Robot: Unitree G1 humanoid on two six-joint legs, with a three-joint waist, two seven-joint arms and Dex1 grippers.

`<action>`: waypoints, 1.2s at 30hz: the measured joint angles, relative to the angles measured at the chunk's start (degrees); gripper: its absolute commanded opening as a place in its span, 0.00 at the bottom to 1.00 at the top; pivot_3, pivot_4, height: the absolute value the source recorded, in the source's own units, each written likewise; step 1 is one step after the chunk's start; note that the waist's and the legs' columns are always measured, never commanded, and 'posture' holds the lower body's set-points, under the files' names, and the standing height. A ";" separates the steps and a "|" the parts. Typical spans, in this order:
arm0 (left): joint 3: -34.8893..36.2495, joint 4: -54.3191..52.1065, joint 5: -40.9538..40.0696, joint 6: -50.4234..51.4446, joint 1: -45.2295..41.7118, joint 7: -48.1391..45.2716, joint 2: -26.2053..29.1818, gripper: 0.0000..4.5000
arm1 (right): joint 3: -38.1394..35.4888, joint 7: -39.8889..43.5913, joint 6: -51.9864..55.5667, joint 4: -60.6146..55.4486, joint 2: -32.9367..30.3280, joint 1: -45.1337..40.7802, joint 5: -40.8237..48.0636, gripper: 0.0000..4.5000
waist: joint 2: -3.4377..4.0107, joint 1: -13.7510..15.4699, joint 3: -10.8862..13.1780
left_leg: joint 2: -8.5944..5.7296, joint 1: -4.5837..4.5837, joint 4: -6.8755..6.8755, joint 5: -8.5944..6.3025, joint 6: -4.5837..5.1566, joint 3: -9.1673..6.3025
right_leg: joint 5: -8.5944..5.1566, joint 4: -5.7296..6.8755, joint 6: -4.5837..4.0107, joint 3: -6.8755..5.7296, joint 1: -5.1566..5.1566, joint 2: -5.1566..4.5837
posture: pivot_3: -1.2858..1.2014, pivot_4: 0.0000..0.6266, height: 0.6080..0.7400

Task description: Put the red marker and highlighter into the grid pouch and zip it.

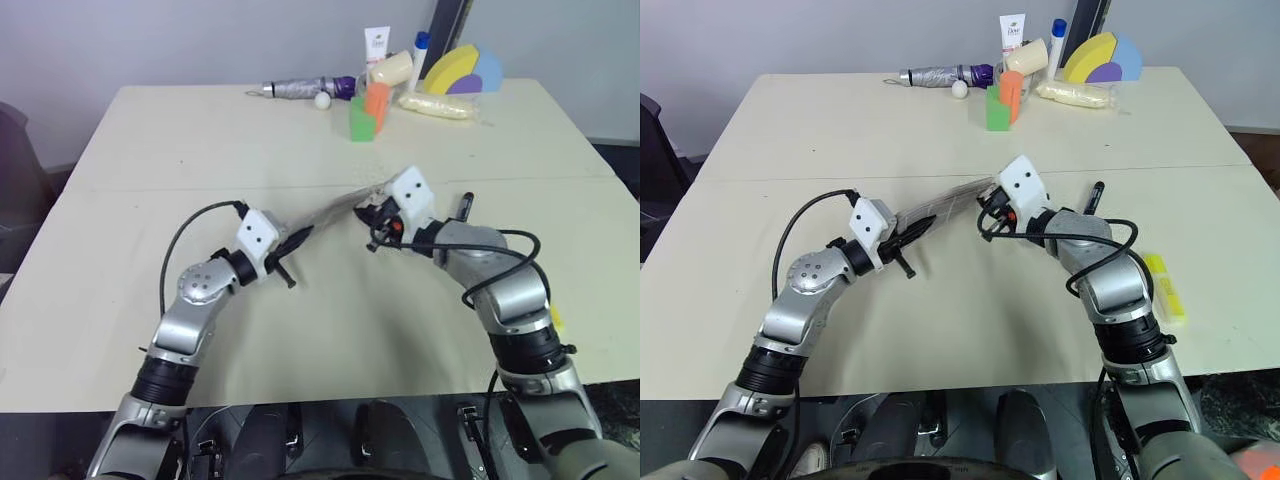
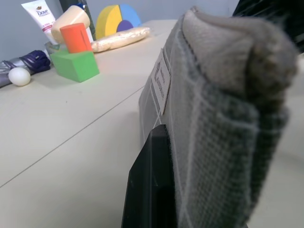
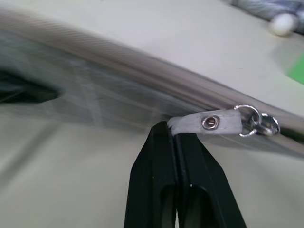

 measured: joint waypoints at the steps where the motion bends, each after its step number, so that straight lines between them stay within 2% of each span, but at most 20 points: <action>1: -0.17 0.02 0.61 0.00 0.00 0.15 -0.20 0.00 | 1.46 0.87 0.23 -1.08 -0.88 0.00 -0.36 0.00 | 0.00 0.00 0.00 | 0.00 0.00 0.00 0.00 0.00 0.00 | 0.00 0.00 0.00 0.00 0.00 0.00 | 0.52 0.24 1.00; 11: -3.92 0.99 7.30 -2.72 -0.41 1.26 -0.75 0.00 | 10.93 6.27 3.74 -9.86 -3.14 -0.58 -0.50 0.00 | -0.01 0.07 0.00 | 0.00 0.00 0.00 -0.01 0.00 -0.03 | 0.00 -0.02 0.00 0.00 0.01 -0.03 | 0.52 0.24 1.00; 24: -4.75 6.99 12.97 -5.48 -3.17 5.72 -5.13 0.00 | 12.36 8.33 7.73 -12.06 -5.64 -0.93 -0.40 0.00 | -0.02 0.11 0.00 | 0.00 -0.02 0.00 -0.02 0.01 -0.05 | 0.00 -0.04 -0.01 -0.01 0.00 -0.07 | 0.52 0.24 1.00; 27: -4.73 6.99 13.42 -5.48 -3.17 6.50 -5.71 0.00 | 11.19 8.86 8.62 -12.83 -6.01 -0.88 0.82 0.21 | -0.02 0.10 0.00 | 0.00 -0.01 0.00 -0.02 0.01 -0.05 | 0.00 -0.04 -0.01 -0.01 0.00 -0.08 | 0.52 0.24 1.00; 28: -4.72 6.99 13.48 -5.47 -3.17 6.81 -5.96 0.00 | 10.25 9.17 9.19 -13.40 -6.02 -0.83 1.80 0.30 | -0.02 0.12 0.00 | 0.00 -0.02 0.00 -0.02 0.02 -0.05 | 0.00 -0.05 -0.01 -0.01 0.00 -0.11 | 0.52 0.24 1.00; 33: -4.56 6.99 14.15 -5.52 -3.20 8.69 -6.32 0.00 | 2.64 8.97 11.92 -15.26 -7.83 2.19 5.32 0.88 | -0.03 0.31 0.00 | -0.02 -0.02 0.00 -0.13 0.18 -0.07 | 0.01 -0.07 -0.01 -0.02 0.03 -0.24 | 0.52 0.24 1.00; 36: -4.37 7.14 15.23 -6.67 -3.33 10.28 -5.75 0.00 | -5.37 5.55 13.78 -12.80 -9.54 5.42 5.14 0.88 | -0.03 0.59 0.01 | -0.02 -0.02 0.00 -0.12 0.16 -0.06 | 0.01 -0.07 -0.01 -0.03 0.02 -0.27 | 0.52 0.24 1.00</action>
